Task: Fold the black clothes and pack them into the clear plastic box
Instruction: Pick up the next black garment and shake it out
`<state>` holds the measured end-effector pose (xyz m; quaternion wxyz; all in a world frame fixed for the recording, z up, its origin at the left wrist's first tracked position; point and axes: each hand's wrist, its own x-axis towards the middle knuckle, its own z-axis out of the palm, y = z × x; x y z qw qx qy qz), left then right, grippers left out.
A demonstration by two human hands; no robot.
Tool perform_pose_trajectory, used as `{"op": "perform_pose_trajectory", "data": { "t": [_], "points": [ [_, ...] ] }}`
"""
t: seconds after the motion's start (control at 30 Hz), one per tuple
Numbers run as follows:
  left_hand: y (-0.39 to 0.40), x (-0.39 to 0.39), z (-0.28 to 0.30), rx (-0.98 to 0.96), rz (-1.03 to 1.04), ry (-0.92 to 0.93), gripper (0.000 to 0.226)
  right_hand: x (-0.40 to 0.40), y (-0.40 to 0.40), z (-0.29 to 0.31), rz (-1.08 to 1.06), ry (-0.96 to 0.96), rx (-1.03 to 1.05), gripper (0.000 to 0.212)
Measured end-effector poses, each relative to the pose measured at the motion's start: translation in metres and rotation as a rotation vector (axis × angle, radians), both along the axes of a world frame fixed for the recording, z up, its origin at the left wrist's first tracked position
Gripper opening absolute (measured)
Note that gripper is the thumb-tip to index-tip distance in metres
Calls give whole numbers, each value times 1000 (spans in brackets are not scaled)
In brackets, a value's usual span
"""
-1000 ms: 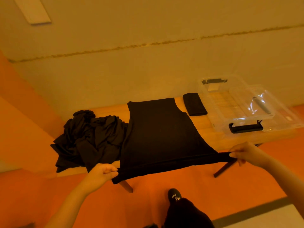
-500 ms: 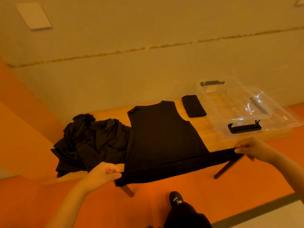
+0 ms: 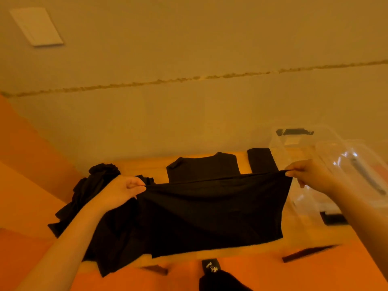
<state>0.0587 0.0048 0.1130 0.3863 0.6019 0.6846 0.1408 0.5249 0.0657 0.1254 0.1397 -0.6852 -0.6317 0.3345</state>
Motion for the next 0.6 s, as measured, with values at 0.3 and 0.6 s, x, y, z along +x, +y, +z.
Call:
{"op": "perform_pose_trajectory", "data": {
  "t": [0.3, 0.6],
  "points": [
    [162, -23, -70, -129, 257, 24, 12, -36, 208, -83, 50, -71, -114, 20],
    [134, 89, -162, 259, 72, 445, 45, -122, 168, -171, 191, -316, 102, 45]
  ]
}}
